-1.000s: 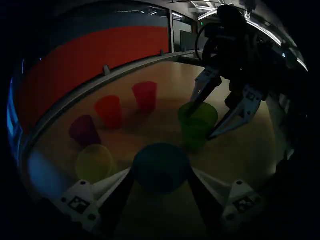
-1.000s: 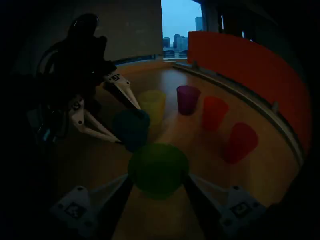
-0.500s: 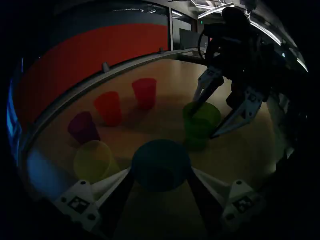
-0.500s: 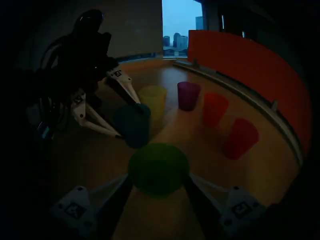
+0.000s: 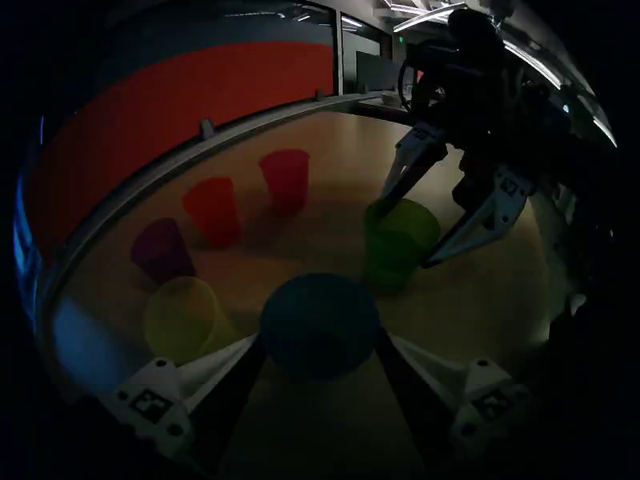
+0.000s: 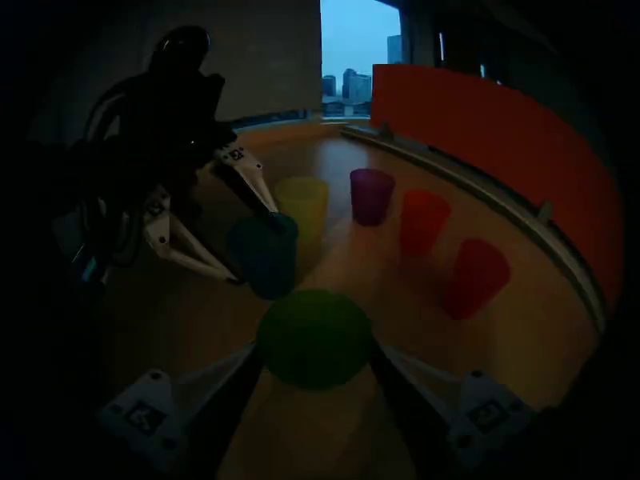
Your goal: Pour water
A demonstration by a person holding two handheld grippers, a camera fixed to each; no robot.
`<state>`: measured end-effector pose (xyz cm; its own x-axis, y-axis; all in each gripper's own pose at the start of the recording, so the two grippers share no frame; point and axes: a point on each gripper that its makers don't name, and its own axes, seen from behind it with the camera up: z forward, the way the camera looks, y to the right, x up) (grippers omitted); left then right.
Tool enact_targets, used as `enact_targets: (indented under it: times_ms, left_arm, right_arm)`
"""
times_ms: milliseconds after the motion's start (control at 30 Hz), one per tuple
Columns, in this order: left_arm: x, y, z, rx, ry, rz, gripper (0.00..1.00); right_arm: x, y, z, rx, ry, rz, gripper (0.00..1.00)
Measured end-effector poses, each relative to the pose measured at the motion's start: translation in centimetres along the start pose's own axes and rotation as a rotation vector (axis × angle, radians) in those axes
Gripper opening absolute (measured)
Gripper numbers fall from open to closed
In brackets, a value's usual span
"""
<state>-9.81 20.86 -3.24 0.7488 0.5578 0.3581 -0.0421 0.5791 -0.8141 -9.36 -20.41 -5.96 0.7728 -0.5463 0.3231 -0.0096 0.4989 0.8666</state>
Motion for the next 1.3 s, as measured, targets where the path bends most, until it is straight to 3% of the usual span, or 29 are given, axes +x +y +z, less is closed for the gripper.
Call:
enact_targets:
  times_ms: [567, 1033, 1300]
  left_arm:
    - [-1.1, -0.8, -3.1, 0.055, 0.024, -0.021, 0.95]
    - [-2.1, -2.5, -7.1, 0.167, 0.071, -0.065, 0.97]
    - [-2.8, -4.2, -9.7, 0.252, 0.115, -0.112, 0.97]
  right_arm:
    - [-1.2, -0.9, -2.4, -0.049, 0.03, 0.034, 0.98]
    - [-2.8, -1.3, -5.4, -0.106, 0.049, 0.074, 0.98]
    - [-3.0, 0.0, -7.8, -0.186, 0.083, 0.108, 0.98]
